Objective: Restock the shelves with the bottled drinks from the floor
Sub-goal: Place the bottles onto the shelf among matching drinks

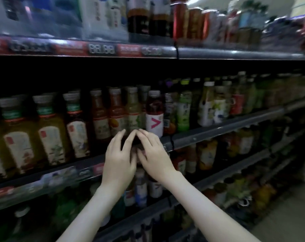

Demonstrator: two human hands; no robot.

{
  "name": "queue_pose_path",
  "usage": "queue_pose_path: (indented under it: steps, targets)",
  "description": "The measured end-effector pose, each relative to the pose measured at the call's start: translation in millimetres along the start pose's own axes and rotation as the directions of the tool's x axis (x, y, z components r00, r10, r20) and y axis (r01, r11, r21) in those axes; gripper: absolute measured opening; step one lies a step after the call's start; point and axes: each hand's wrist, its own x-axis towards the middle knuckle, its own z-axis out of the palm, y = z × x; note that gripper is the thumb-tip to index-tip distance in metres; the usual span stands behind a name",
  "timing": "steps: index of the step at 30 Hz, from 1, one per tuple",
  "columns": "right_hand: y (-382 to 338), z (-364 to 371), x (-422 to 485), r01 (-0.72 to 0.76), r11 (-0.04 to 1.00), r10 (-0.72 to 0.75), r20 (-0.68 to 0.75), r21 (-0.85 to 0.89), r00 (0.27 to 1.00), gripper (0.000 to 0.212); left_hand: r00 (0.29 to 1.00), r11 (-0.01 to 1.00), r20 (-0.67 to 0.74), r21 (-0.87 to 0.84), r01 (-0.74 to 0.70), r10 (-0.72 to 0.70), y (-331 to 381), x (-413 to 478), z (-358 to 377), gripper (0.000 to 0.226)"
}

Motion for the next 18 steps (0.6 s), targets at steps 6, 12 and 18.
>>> queue_pose_path:
  steps: [6, 12, 18]
  targets:
    - [116.3, -139.6, -53.4, -0.104, 0.987, 0.1, -0.044, -0.125, 0.994, 0.051, 0.994, 0.983, 0.074, -0.169, -0.071, 0.084, 133.2, 20.8, 115.7, 0.054]
    - [232.4, -246.9, -102.6, -0.232, 0.95, 0.231, -0.028, -0.208, 0.972, 0.055, 0.986, 0.987, 0.168, -0.161, 0.012, 0.016, 245.6, 40.6, 213.4, 0.057]
    - [300.7, -262.4, -97.2, -0.351, 0.931, 0.354, 0.015, -0.1, 0.935, 0.061, 0.961, 0.994, 0.259, -0.028, 0.108, -0.098, 254.1, 64.8, 260.3, 0.063]
